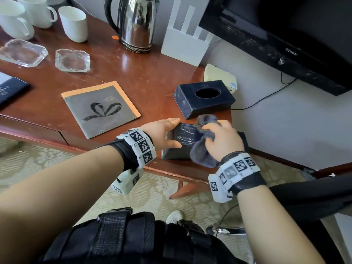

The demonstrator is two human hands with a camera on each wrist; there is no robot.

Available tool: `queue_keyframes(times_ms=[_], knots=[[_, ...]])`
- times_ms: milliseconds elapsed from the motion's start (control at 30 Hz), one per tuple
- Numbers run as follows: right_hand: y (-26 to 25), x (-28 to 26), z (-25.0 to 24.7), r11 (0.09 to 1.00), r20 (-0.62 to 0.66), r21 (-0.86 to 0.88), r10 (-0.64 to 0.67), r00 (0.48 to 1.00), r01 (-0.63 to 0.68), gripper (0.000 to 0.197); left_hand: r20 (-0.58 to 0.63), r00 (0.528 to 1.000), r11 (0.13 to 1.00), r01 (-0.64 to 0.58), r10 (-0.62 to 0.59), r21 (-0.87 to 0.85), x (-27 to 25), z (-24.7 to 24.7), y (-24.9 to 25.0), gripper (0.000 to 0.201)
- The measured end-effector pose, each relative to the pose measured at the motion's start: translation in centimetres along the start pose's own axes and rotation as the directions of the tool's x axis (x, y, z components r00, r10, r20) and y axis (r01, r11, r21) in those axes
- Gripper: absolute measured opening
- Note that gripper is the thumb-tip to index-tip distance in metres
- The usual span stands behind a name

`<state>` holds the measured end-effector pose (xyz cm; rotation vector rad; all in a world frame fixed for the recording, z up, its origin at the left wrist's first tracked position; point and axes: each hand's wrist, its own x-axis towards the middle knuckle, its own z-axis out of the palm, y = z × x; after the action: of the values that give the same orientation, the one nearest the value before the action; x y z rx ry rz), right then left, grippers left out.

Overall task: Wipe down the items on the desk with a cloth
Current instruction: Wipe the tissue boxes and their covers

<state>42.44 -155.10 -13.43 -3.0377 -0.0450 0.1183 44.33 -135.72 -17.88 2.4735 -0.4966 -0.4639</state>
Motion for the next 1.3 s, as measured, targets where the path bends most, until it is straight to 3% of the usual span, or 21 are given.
queue_keyframes(times_ms=[67,133,200,300,333,433,533,633,767,867,967,1033,1100,1167,1233,1300], knots=[[-2.1,-0.6,0.5,0.988,0.04,-0.007,-0.155,0.987,0.156,0.038,-0.01,1.0,1.0,0.012,-0.012,-0.029,-0.1,0.3,-0.1,0.084],[-2.9,-0.9,0.7,0.973,0.084,0.011,-0.233,0.969,0.232,0.037,-0.021,1.0,0.999,0.019,-0.02,-0.042,0.0,0.4,0.0,0.087],[-1.8,-0.2,0.2,0.984,0.121,0.033,-0.176,0.977,0.173,0.037,-0.026,0.999,0.999,0.028,-0.029,-0.035,0.2,0.4,-0.1,0.088],[0.6,0.8,-1.1,0.998,0.13,-0.035,0.051,0.99,-0.047,0.037,-0.009,0.999,0.999,0.039,-0.039,-0.012,0.3,0.3,-0.3,0.088],[0.6,0.9,-1.1,0.995,0.123,-0.079,0.075,0.99,-0.065,0.038,0.0,0.999,0.999,0.042,-0.042,-0.01,0.4,0.3,-0.3,0.088],[-2.0,0.3,-0.3,0.988,0.11,-0.102,-0.106,0.988,0.118,0.038,0.01,0.999,0.997,0.054,-0.053,-0.06,0.4,0.5,-0.4,0.092],[-4.1,-0.1,0.3,0.954,0.115,-0.055,-0.287,0.951,0.294,0.036,0.017,0.997,0.984,0.082,-0.081,-0.156,0.3,0.8,-0.6,0.107],[-3.4,0.5,0.2,0.964,0.118,-0.002,-0.263,0.958,0.265,0.033,0.012,0.997,0.981,0.078,-0.077,-0.178,0.3,1.1,-0.9,0.117],[-4.1,2.0,0.2,0.995,0.044,0.019,-0.101,0.994,0.101,0.028,-0.04,0.997,0.955,0.049,-0.064,-0.293,0.7,1.9,-1.5,0.12],[-5.4,1.6,0.7,0.972,0.044,-0.048,-0.227,0.973,0.229,0.029,-0.071,0.994,0.952,0.054,-0.078,-0.3,0.9,2.1,-1.7,0.118],[-4.6,-0.4,1.1,0.935,0.104,0.002,-0.353,0.93,0.355,0.033,-0.101,0.99,0.966,0.069,-0.097,-0.249,0.9,2.2,-1.7,0.121],[-2.9,-1.4,1.3,0.926,0.133,0.06,-0.377,0.917,0.372,0.033,-0.077,0.993,0.962,0.068,-0.091,-0.263,0.9,2.2,-1.7,0.128],[-0.5,-1.6,1.2,0.95,0.114,0.098,-0.305,0.945,0.295,0.028,-0.061,0.995,0.957,0.062,-0.083,-0.282,1.0,2.3,-1.9,0.13],[2.4,-1.0,0.8,0.989,0.075,0.098,-0.12,0.99,0.112,0.025,-0.065,0.995,0.955,0.056,-0.079,-0.292,1.0,2.4,-2.0,0.128],[3.7,-0.6,0.5,1.0,0.06,0.016,0.014,0.998,-0.015,0.027,-0.072,0.995,0.951,0.051,-0.076,-0.306,1.1,2.5,-2.0,0.127],[1.7,-0.8,0.7,0.999,0.064,-0.039,-0.006,0.998,0.009,0.029,-0.058,0.995,0.944,0.053,-0.075,-0.325,1.2,2.5,-2.0,0.126]])
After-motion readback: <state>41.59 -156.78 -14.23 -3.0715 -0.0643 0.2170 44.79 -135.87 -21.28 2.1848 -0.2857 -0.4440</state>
